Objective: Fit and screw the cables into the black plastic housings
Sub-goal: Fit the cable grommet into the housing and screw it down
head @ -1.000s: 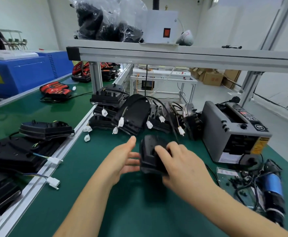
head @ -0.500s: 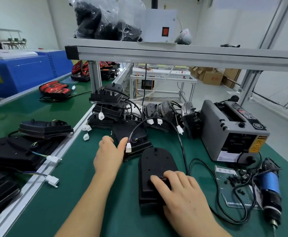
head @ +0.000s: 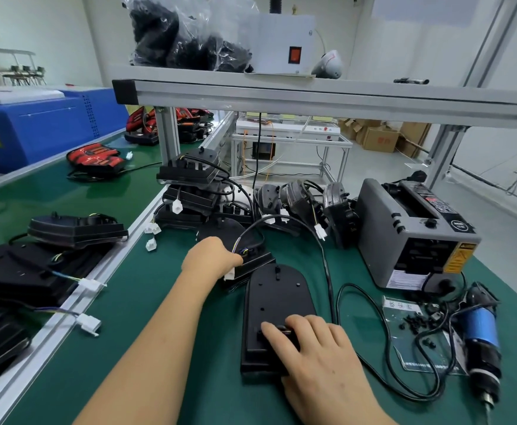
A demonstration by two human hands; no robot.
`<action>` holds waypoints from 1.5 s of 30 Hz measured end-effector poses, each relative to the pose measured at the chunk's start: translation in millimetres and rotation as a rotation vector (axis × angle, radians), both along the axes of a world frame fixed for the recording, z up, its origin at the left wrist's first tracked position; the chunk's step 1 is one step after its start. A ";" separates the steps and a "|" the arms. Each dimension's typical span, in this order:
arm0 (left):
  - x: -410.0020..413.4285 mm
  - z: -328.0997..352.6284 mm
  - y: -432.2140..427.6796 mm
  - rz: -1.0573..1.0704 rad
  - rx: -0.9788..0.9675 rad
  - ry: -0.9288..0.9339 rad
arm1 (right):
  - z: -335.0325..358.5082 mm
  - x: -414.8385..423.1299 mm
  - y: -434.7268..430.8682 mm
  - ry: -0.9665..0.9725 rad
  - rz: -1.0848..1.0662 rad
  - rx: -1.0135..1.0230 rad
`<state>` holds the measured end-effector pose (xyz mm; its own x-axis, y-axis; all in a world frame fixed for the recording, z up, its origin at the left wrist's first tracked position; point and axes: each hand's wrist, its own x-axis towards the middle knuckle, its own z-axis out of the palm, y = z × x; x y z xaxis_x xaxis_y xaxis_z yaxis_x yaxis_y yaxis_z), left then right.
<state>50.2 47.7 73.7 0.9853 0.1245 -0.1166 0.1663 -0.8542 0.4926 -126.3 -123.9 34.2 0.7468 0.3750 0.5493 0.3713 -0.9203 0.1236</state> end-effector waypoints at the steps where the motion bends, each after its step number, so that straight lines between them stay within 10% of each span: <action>1: 0.6 2.4 0.3 -0.001 -0.054 0.001 | -0.3 -0.3 -0.2 0.004 0.003 0.004; 8: -37.0 7.1 18.9 0.066 -0.469 -0.247 | -3.4 -9.7 1.4 -0.009 0.003 0.061; 15: -93.6 -24.9 45.1 -0.134 -0.267 0.018 | -3.2 -18.2 2.3 -0.021 -0.019 0.054; 27: -113.3 -35.3 27.4 -0.179 0.056 -0.282 | -3.4 -28.2 -3.7 0.100 -0.023 0.002; 33: -135.9 -33.4 7.3 -0.430 -0.248 -0.426 | -1.4 -34.3 -3.7 0.183 -0.044 -0.022; 45: -154.2 -48.8 -8.1 -0.525 -0.431 -0.294 | 26.6 -22.2 -97.0 0.238 -0.187 0.566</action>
